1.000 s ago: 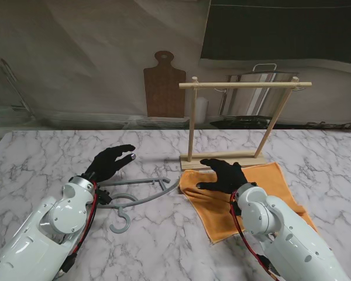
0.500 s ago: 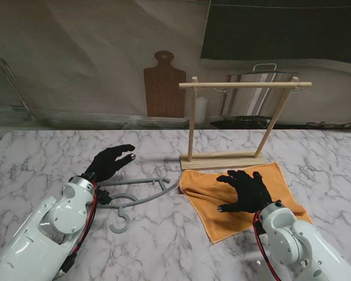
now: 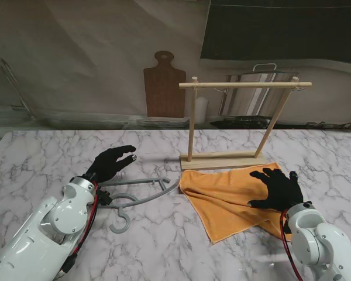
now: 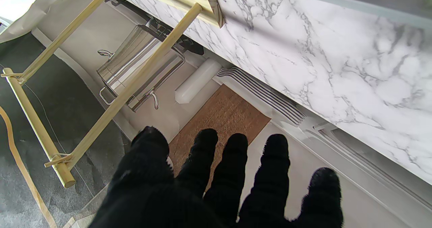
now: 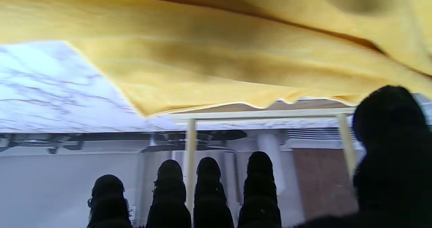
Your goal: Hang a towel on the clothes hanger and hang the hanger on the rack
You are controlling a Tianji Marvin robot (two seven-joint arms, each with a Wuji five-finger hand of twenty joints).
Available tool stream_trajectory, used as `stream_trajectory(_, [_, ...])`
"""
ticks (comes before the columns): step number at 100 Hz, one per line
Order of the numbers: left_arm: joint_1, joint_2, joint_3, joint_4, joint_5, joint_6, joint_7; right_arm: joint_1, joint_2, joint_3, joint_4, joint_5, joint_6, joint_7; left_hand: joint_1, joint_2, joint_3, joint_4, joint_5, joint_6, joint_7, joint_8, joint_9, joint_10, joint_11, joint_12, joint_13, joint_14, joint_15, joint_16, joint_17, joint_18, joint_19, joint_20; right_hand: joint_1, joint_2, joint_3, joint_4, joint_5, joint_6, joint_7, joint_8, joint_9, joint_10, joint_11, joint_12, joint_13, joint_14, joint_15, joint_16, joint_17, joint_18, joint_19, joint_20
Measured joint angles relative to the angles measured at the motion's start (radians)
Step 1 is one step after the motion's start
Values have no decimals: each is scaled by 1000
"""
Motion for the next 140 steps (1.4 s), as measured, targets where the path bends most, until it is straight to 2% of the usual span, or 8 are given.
stream_trajectory(7, [-1,0,3,0,1,3,-1,5,2,23,18,-8,10,7,0,0,0,0,0,0,0,0,0,0,0,0,0,0,0,0,0,0,0,0,78,29,-18,0,-24,-20,-9,-12,0,-1,0,-1,0,0,0,0,0,0,0,0])
stream_trajectory(17, [-3,1,6,0,2,6,-4,22,6,39,58,-10,42,6,0,0,0,0,0,0,0,0,0,0,0,6,0,0,0,0,0,0,0,0,209,95,-54,36,-37,-70,-12,-25,0,-11,0,-1,0,0,0,0,0,0,0,1])
stream_trajectory(27, [-5,1,8,0,3,8,-6,45,8,50,100,-4,62,3,0,0,0,0,0,0,0,0,0,0,0,6,0,0,0,0,0,0,0,0,292,107,-73,54,-37,-96,-11,-26,0,-13,0,-1,0,-1,0,0,0,0,1,1])
stream_trajectory(43, [-7,2,11,0,6,10,-8,76,16,58,141,-5,67,26,0,0,0,0,0,0,0,0,0,0,0,6,0,0,0,0,0,0,0,0,298,112,109,63,-60,-116,14,-52,0,-14,0,-1,1,-3,0,0,0,0,1,1])
stream_trajectory(64, [-10,3,15,1,7,13,-12,125,31,30,196,5,90,93,0,0,0,0,0,0,0,0,0,-1,0,6,0,0,0,0,0,0,0,0,288,71,363,165,-88,-118,26,-75,-15,-15,0,-1,1,-4,0,0,0,-1,1,1])
stream_trajectory(100, [-13,3,20,2,8,17,-15,181,41,-34,272,15,131,143,0,0,0,0,0,0,0,0,0,-1,0,6,0,0,0,0,0,0,0,0,273,72,376,175,-96,-127,36,-76,-42,-15,-2,-2,-1,-12,0,0,-2,-1,1,1])
stream_trajectory(115, [-13,3,20,2,8,17,-15,198,45,-52,286,5,141,154,0,0,0,0,0,0,0,0,0,-1,0,6,0,0,0,0,0,0,0,0,256,108,315,176,-85,-127,59,-76,-42,-15,-3,-2,-1,-14,0,0,-3,-1,1,1])
stream_trajectory(140, [-13,3,20,4,8,16,-15,225,54,-80,300,-18,170,172,-8,0,0,0,0,0,0,0,0,-1,0,6,0,0,0,0,0,0,0,0,319,312,-66,76,-87,-170,60,-76,-56,-15,-10,-12,-2,-26,0,-15,-5,-4,-8,10])
